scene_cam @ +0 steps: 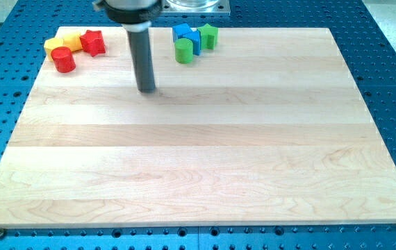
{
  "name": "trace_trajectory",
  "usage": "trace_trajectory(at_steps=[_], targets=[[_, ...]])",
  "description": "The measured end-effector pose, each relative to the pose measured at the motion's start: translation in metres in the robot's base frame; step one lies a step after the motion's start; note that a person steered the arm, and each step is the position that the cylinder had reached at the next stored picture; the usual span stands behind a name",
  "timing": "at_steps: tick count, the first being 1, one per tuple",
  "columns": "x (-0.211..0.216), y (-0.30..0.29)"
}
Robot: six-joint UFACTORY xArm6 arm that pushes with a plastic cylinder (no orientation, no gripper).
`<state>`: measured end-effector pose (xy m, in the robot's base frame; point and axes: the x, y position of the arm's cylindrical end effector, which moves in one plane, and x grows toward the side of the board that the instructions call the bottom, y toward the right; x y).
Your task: Move the blue blocks from the green blocks
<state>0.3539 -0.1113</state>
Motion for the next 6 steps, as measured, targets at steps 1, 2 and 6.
trace_trajectory(at_steps=[1, 2, 6], targets=[[-0.069, -0.028], [-0.13, -0.024], [-0.153, 0.052]])
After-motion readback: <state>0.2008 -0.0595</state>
